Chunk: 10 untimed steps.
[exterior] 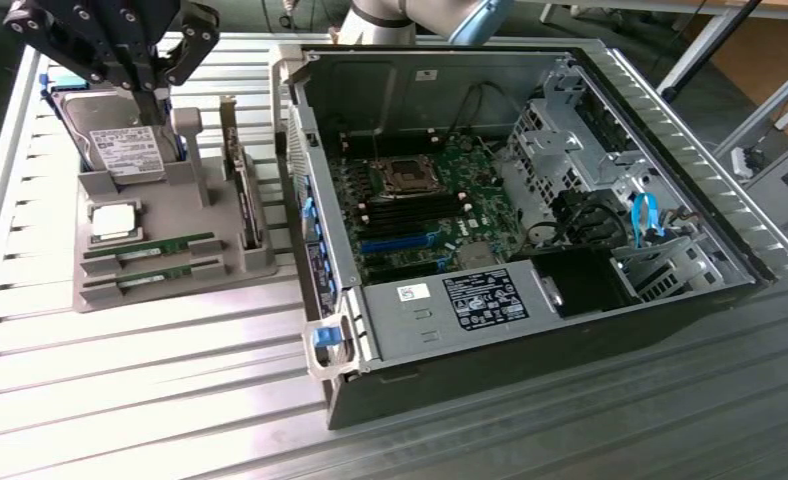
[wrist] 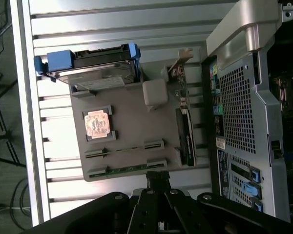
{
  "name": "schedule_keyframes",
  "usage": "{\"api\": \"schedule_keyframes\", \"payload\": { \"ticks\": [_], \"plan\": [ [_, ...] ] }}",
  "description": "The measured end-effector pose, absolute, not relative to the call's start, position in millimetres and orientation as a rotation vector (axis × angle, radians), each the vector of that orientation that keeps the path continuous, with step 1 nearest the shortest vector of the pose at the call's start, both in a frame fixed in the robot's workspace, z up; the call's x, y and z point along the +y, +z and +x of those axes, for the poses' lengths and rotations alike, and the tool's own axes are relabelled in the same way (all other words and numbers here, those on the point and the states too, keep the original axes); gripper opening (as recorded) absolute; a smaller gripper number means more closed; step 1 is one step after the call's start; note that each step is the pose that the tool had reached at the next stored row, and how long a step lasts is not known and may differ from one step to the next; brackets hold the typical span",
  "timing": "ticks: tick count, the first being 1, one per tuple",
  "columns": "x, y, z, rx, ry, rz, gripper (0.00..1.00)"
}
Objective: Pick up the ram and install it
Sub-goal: 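Reach for the ram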
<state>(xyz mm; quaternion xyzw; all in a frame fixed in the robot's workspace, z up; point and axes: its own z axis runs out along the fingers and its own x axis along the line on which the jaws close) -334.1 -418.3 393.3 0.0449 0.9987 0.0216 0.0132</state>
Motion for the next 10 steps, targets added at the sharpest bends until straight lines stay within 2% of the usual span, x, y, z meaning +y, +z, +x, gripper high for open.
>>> {"api": "schedule_keyframes", "payload": {
  "ticks": [10],
  "plan": [
    [-426.8, 393.3, -334.1, 3.111, 0.067, 0.14, 0.09]
  ]
}}
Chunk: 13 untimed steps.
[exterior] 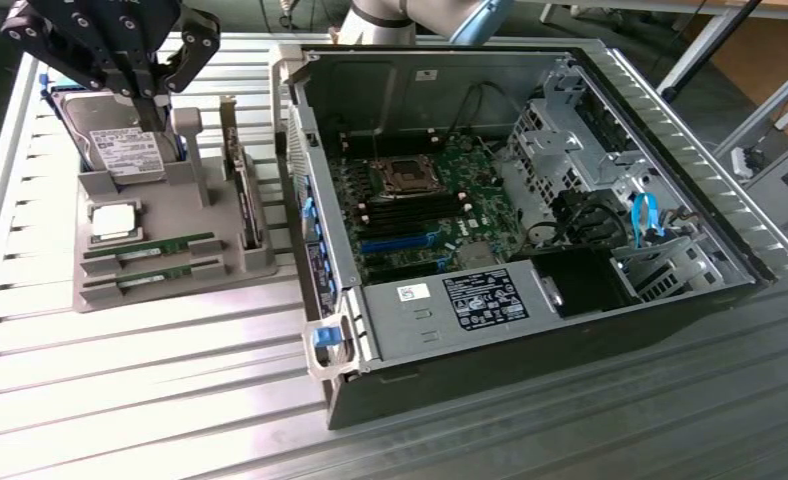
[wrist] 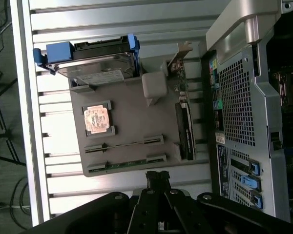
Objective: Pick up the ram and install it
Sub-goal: 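Reach for the ram, then pick up the ram and move it above insertion slot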
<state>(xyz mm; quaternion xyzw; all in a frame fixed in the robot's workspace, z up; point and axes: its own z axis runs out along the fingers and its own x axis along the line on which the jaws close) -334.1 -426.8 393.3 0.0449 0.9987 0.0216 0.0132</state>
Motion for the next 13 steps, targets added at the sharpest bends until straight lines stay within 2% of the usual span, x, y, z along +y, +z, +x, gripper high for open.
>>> {"api": "schedule_keyframes", "payload": {
  "ticks": [13],
  "plan": [
    [-426.8, 393.3, -334.1, 3.114, 0.068, 0.087, 0.09]
  ]
}}
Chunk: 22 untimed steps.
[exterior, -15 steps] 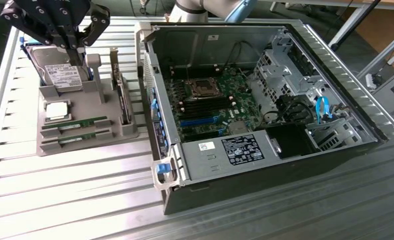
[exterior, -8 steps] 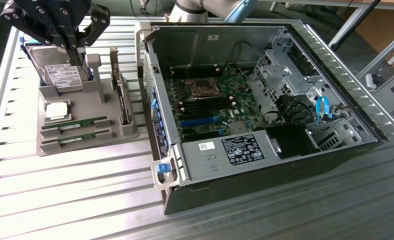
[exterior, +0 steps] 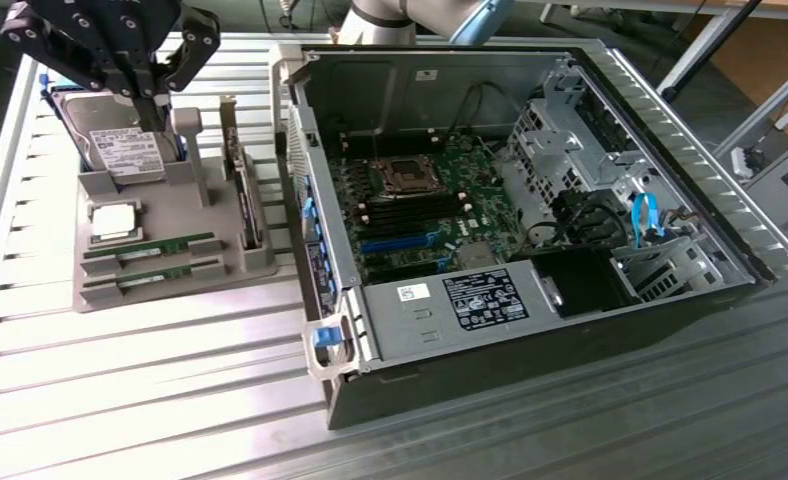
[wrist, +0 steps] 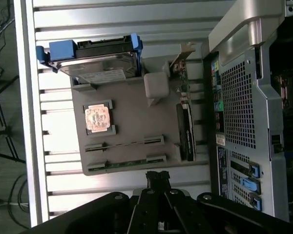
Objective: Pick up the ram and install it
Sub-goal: 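Pick up the ram and move it above insertion slot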
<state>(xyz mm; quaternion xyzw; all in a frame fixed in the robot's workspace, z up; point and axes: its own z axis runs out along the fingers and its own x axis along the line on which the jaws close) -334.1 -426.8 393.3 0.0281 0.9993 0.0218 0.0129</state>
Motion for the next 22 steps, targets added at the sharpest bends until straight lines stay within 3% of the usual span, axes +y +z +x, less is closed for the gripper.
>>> {"api": "schedule_keyframes", "payload": {
  "ticks": [22],
  "plan": [
    [-426.8, 393.3, -333.5, 3.106, 0.072, -0.306, 0.09]
  ]
}}
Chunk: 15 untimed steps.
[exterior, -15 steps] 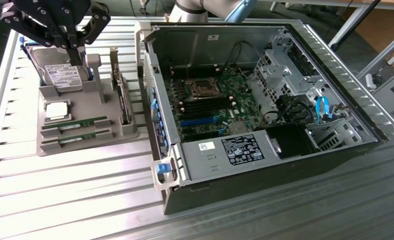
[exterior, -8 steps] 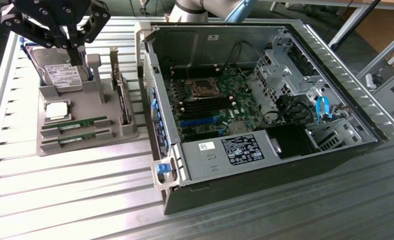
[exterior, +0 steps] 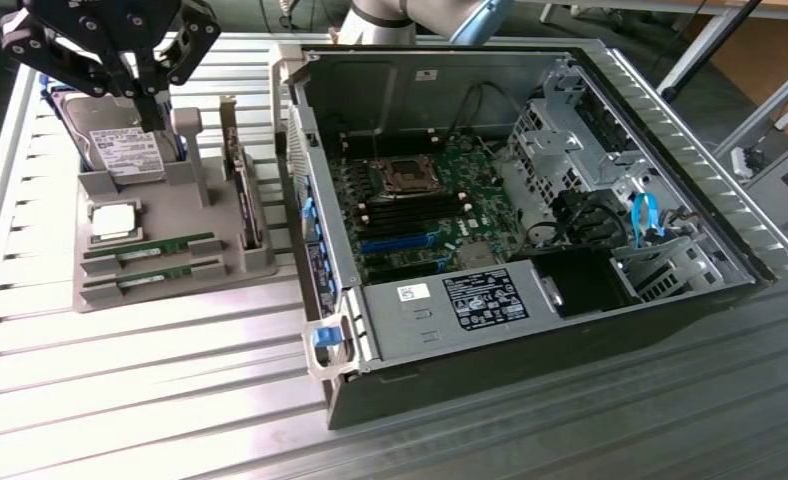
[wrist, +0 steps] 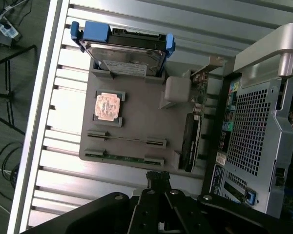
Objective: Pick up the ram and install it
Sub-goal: 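Pick up the ram and move it above insertion slot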
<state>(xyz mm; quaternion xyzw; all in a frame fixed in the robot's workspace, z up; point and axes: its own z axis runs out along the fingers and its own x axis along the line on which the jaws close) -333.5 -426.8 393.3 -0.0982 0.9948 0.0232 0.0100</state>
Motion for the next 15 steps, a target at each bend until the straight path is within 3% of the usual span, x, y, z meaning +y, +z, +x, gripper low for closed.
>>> {"api": "schedule_keyframes", "payload": {
  "ticks": [15],
  "plan": [
    [-426.8, 393.3, -333.5, 3.08, 0.06, -0.533, 0.09]
  ]
}}
